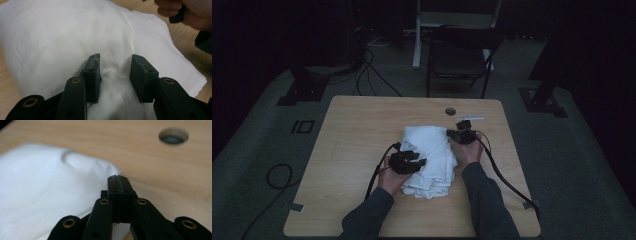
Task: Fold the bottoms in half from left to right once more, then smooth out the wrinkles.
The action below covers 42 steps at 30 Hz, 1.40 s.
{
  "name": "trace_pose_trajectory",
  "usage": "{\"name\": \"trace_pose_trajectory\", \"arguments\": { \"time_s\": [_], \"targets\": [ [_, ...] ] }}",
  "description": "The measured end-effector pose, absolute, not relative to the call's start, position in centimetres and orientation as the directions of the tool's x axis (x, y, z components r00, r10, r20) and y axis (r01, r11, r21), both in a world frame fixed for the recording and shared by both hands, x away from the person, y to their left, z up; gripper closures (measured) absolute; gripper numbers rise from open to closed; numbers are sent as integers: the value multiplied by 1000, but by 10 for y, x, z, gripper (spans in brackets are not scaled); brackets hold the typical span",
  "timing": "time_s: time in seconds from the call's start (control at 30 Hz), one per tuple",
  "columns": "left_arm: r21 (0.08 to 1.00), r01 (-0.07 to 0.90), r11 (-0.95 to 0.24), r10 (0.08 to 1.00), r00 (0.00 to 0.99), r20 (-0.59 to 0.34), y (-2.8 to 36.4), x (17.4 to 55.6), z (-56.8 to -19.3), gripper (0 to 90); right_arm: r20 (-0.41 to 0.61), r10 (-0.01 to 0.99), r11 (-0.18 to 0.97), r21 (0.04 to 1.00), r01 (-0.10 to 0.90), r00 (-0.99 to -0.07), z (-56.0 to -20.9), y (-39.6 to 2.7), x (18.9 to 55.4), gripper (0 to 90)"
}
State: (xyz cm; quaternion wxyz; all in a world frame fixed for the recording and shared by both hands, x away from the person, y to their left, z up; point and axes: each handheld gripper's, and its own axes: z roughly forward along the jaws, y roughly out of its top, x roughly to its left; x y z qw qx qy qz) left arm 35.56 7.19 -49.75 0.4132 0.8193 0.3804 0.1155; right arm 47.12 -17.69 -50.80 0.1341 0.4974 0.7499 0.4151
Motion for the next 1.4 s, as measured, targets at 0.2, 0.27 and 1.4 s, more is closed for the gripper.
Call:
{"name": "trace_pose_trajectory", "arguments": {
  "time_s": [0.2, 0.27, 1.4],
  "targets": [
    [765, 528, -370, 725, 679, -118, 71, 355, -497, 591, 205, 871, 155, 747, 646, -446, -505, -177, 466, 603],
    [765, 528, -370, 725, 679, -118, 71, 355, -497, 590, 205, 871, 153, 751, 643, -446, -504, -177, 464, 571],
    [844, 436, -313, 732, 677, -78, 92, 317, -501, 507, -3, 803, 441, 675, 591, -596, -530, -182, 360, 853]
  ]
}}
